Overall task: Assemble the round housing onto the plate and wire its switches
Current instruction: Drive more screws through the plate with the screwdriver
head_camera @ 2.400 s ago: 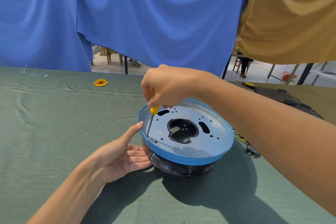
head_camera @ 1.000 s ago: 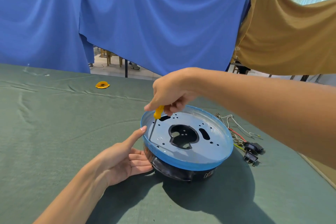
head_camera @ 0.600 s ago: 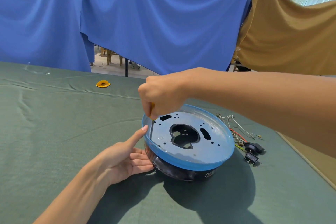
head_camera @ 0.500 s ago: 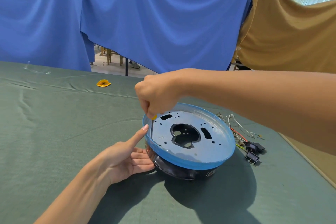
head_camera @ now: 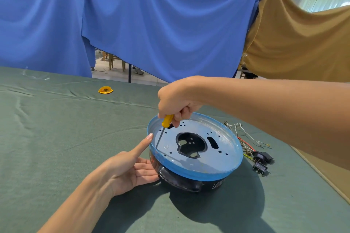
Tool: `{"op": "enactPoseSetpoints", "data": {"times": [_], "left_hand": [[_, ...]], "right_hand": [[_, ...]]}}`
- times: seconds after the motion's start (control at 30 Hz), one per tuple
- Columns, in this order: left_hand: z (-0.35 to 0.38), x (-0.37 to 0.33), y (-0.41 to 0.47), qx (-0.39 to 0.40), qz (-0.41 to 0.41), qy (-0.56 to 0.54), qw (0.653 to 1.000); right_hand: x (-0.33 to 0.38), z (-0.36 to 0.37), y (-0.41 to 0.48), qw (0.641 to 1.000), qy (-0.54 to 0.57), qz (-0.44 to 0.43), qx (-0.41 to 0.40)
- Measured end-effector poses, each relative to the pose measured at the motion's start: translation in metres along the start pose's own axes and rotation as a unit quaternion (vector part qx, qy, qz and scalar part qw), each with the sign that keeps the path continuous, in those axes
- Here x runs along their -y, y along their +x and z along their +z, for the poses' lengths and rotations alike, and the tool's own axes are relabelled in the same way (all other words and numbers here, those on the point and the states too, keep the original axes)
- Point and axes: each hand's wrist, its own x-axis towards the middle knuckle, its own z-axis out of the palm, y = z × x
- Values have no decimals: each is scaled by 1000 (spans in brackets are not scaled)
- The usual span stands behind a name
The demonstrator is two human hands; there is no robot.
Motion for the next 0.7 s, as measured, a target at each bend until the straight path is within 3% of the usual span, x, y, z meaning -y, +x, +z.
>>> {"op": "enactPoseSetpoints", "data": {"times": [0.1,0.2,0.33,0.4,0.6,0.7], "left_hand": [[0,0,0,-3,5,-4,1000],[0,1,0,-12,7,-2,1000],[1,1,1,-21,8,4,1000],[2,1,1,-23,9,4,1000],[4,0,-6,-33,10,1,999],[6,-1,-11,-38,12,11,999]], "right_hand": [[-3,-2,-12,988,-126,-84,-18],[1,1,-19,931,-298,-197,-74],[6,6,-18,889,-388,-226,-94],[11,7,-12,899,-374,-208,-91],[17,4,-12,975,-209,-76,2],[-5,-2,-26,973,-203,-68,-86]]}}
